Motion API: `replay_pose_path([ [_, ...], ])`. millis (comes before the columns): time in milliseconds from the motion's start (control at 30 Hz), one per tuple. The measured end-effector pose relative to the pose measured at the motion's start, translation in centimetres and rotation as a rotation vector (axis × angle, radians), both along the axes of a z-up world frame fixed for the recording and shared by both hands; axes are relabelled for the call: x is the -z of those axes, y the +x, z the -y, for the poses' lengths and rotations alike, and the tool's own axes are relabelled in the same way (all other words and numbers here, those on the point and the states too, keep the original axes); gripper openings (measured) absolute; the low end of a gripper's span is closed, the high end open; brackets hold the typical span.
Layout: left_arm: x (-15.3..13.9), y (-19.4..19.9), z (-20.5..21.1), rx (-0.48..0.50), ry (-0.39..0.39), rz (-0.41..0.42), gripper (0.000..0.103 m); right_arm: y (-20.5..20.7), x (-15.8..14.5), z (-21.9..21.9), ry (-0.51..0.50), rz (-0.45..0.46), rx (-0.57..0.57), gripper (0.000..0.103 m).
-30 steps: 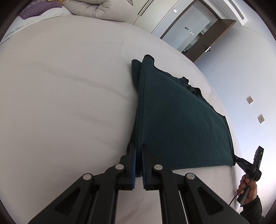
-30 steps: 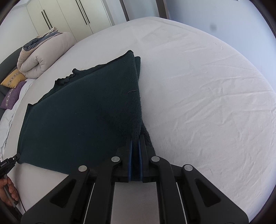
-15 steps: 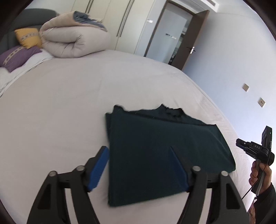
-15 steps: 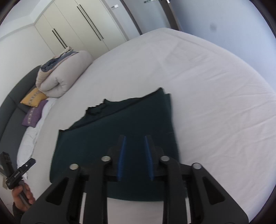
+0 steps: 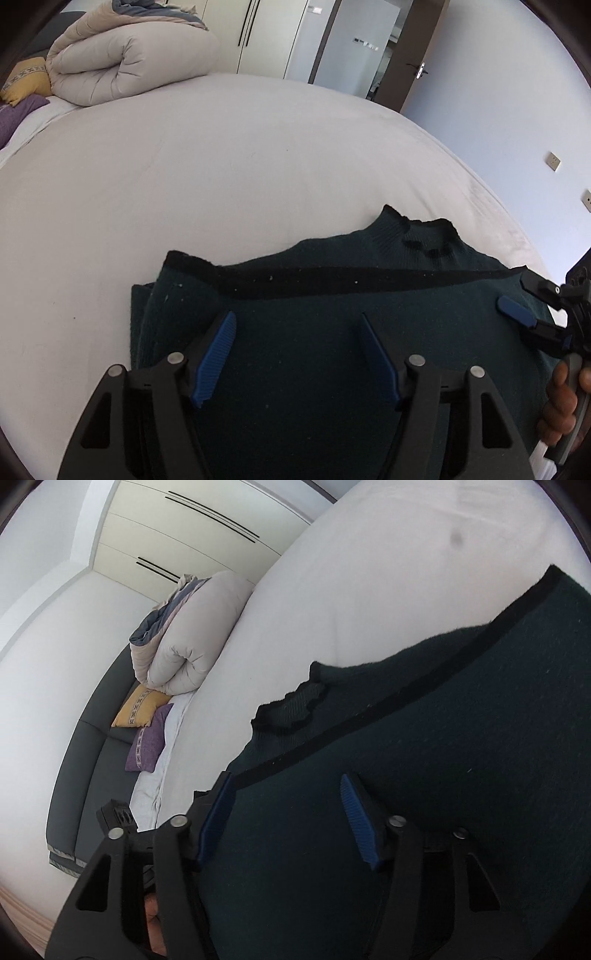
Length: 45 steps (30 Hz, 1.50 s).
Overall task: Fold small clothes
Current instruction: 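Open both tools and lift them off the folded sweater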
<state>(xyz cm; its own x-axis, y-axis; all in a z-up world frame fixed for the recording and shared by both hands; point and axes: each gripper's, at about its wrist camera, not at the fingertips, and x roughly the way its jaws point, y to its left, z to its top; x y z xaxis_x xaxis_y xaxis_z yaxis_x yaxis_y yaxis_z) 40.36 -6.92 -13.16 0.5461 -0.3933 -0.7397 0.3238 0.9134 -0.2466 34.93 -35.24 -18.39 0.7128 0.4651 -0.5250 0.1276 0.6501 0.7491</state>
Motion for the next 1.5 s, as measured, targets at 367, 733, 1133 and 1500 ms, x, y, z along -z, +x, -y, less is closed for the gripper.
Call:
replay_pose_path([
  [367, -1.1, -1.7, -2.8, -0.083, -0.033, -0.042, 0.07, -7.8, -0.5, 12.2, -0.017, -0.034, 0.447, 0.026],
  [733, -0.2, -9.1, -1.5, -0.017, -0.057, -0.006, 0.088, -7.0, 2.9, -1.8, 0.109, -0.071, -0.026, 0.026],
  [1133, -1.4, -12.1, -4.8, -0.064, -0.049, 0.006, 0.083, -18.3, 0.6, 10.6, -0.023, -0.045, 0.395, 0.032],
  [1500, -4.3, -16.0, -7.3, -0.165, 0.108, 0.061, 0.094, -19.6, -4.3, 6.1, -0.088, 0.031, 0.321, 0.053],
])
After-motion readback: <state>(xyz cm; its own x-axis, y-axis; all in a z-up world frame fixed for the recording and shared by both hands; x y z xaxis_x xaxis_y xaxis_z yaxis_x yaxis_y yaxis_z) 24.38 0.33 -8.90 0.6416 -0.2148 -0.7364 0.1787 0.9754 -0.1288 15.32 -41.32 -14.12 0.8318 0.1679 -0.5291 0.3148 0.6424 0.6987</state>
